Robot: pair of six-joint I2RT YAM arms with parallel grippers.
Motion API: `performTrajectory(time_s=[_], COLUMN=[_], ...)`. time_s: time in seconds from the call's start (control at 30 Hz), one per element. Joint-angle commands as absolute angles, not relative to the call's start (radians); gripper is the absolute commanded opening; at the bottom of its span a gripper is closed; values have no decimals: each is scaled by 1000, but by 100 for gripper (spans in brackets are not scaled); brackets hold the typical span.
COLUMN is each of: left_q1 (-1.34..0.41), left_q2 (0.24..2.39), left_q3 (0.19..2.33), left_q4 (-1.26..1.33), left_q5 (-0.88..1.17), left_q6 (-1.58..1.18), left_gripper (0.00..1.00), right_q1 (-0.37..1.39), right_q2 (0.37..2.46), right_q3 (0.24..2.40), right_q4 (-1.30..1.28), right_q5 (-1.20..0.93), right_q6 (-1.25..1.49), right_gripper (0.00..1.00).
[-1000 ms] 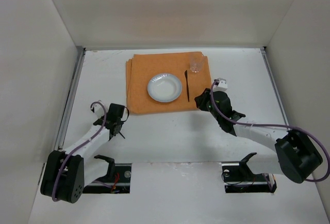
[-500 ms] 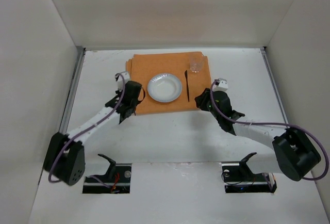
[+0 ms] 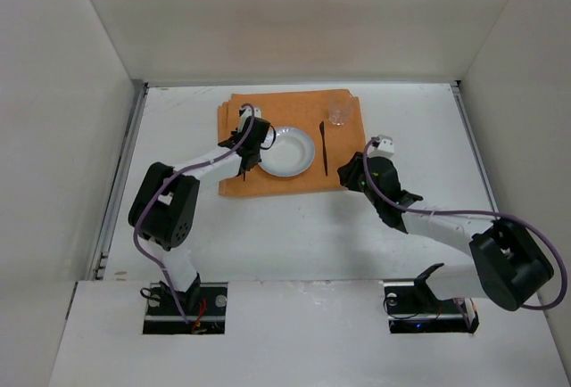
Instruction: Set the dinner table for one person
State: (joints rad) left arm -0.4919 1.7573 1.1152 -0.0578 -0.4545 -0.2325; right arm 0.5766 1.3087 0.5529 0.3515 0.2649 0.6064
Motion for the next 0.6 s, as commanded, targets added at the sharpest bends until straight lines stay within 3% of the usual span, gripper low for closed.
performTrajectory(time_s=[0.0,0.57], left_q1=[-481,-464], left_q2=[1773,1853], left_q3=[1164,1173], left_q4=[-44,-6], left_q5=[-454,-443], left_q6=[-173,-209], left_gripper=[8,9], right_q1=[573,578], right_q2=[1321,1358], right_q3=[563,580], right_q4=[405,405], right_q5=[285,279], right_q6=[595,591], right_gripper=[37,37])
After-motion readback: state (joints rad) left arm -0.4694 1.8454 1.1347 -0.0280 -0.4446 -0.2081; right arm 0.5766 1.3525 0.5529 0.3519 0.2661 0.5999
